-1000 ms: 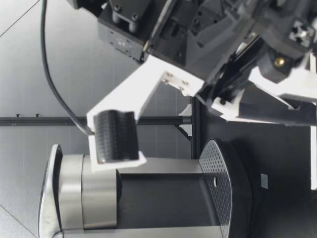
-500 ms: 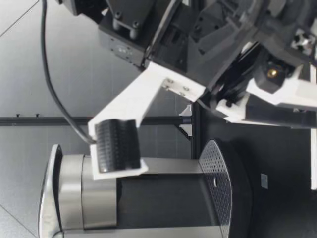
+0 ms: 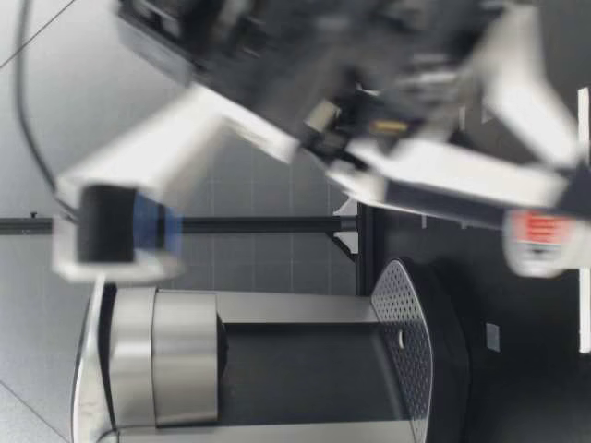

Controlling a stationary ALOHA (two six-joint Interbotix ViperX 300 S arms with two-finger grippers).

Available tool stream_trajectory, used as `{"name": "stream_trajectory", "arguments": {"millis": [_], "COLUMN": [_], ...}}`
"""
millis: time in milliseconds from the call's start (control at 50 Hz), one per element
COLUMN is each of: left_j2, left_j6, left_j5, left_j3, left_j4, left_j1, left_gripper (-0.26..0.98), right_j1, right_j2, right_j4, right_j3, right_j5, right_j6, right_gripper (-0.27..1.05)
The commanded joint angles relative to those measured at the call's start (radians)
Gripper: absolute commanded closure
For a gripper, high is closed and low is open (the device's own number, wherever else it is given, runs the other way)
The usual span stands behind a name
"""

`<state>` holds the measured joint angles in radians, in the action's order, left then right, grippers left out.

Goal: Place the coffee capsule inside the capsule container, then place the cup onto the center of the cup tray.

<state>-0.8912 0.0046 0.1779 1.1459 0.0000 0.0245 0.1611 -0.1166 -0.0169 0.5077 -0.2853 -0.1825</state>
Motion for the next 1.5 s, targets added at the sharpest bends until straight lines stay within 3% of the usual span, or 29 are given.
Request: {"name": "stream_trajectory", "arguments": {"millis": [0,220,460,600,740,900,1020,1180,1280,1480], "left_j2": [0.052,0.195,0.37,0.508,0.621,0.736,0.807,0.91,0.956,0.989], "left_j6": [-0.003,0.011,0.002,-0.014,-0.098,-0.282,-0.376,-0.451,-0.486,-0.522], "left_j5": [-0.041,-0.336,-0.747,-0.983,-1.163,-1.367,-1.465,-1.555,-1.601,-1.672], "left_j3": [-0.069,-0.304,-0.607,-0.772,-0.877,-0.936,-0.933,-0.91,-0.904,-0.879], "left_j4": [-0.006,0.009,0.149,0.276,0.485,0.822,1.002,1.197,1.278,1.359], "left_j1": [0.025,0.098,0.1,0.086,0.021,-0.087,-0.14,-0.189,-0.202,-0.206], "left_gripper": [0.67,0.67,0.67,0.67,0.67,0.67,0.67,0.67,0.67,0.67], "right_j1": [-0.017,-0.046,-0.104,-0.137,-0.17,-0.207,-0.232,-0.247,-0.255,-0.259], "right_j2": [0.103,0.265,0.347,0.373,0.407,0.469,0.517,0.568,0.584,0.578], "right_j4": [0.003,0.006,0.005,0.0,0.0,-0.002,-0.005,-0.002,-0.002,-0.002], "right_j3": [0.044,0.245,0.353,0.374,0.411,0.468,0.512,0.56,0.577,0.583], "right_j5": [0.081,0.413,0.523,0.514,0.515,0.541,0.586,0.615,0.615,0.615], "right_j6": [-0.026,-0.127,-0.147,-0.143,-0.146,-0.135,-0.11,-0.072,-0.067,-0.064], "right_gripper": [0.34,0.34,0.34,0.34,0.35,0.35,0.35,0.35,0.35,0.35]}}
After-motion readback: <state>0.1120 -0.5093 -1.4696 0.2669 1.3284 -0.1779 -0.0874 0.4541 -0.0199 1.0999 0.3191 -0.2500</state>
